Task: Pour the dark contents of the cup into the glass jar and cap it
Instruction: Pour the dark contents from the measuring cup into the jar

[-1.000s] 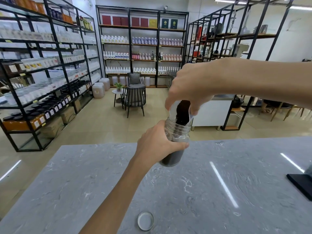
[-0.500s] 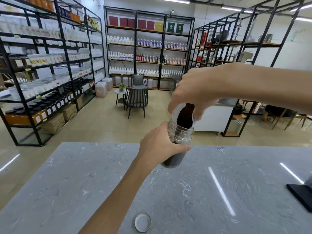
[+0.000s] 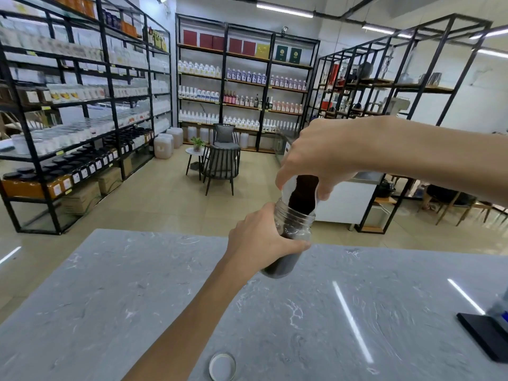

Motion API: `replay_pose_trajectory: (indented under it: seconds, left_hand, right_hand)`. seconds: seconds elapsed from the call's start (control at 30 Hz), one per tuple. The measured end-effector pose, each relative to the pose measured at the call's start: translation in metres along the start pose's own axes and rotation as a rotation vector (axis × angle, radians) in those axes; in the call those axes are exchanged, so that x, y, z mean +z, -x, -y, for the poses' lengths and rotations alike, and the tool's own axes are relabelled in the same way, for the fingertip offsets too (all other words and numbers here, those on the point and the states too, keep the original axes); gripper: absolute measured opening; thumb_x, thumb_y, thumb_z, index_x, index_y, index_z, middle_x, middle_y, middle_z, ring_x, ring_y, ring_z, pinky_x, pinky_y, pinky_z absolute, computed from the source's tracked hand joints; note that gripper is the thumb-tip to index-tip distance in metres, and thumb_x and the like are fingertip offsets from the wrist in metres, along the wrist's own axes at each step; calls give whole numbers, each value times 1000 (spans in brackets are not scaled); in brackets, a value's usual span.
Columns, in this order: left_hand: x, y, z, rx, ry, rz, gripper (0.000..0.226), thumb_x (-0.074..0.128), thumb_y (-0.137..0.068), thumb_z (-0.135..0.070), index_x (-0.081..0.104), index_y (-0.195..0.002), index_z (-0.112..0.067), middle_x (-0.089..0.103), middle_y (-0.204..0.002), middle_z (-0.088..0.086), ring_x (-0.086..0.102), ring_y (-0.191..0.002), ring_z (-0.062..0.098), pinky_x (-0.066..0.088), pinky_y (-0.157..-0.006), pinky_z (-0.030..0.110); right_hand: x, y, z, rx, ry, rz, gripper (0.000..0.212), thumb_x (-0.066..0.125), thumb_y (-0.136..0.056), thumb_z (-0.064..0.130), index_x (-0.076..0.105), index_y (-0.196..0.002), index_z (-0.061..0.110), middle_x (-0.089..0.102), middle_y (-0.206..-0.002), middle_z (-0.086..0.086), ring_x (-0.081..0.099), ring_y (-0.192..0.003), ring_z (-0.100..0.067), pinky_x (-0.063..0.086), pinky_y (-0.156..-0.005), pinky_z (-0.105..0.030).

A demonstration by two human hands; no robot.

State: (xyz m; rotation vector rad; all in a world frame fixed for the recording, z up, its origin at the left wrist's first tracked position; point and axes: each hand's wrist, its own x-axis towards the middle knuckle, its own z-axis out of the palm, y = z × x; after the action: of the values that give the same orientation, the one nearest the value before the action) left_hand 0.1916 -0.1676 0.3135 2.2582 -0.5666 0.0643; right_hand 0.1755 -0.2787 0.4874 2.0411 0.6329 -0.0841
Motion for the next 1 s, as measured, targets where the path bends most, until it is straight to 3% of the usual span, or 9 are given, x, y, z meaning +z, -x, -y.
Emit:
replay_pose_trajectory:
  seconds: [0.37,0.7,0.9,1.0]
  left_hand:
    - [4,-2,-1,3,-6,8,66,80,-64,-69,56,-115,-34,70,-106,-14,66,-100,18,53,-81,39]
    - [5,-2,0,2,-19,3,66,80,-65,-70,57,-117,-35,70,-105,-14,65,-98,17,49,-78,36]
    - [5,-1,0,-9,-28,9,66,79,-65,-71,57,-116,-36,70,-107,-14,65,-101,18,54,-86,40]
    - [4,-1,-2,-14,-26,19,67,80,-66,-70,57,-117,-34,70,-109,-13,65,-103,19,55,-86,41]
  right_hand:
    - [1,2,0,24,25,-10,74,77,-76,50,38,-139,48,64,-123,10,60,-98,-20,34,-66,-31]
    - [-2,5,-2,38,60,-43,74,78,-75,51,40,-138,47,66,-120,7,60,-92,-21,31,-60,-29]
    - [-3,5,-4,56,47,-43,74,79,-74,52,40,-137,49,67,-114,7,62,-91,-21,25,-54,-27]
    - [-5,5,-3,57,60,-35,75,79,-74,53,40,-138,48,67,-113,7,63,-91,-22,30,-58,-28]
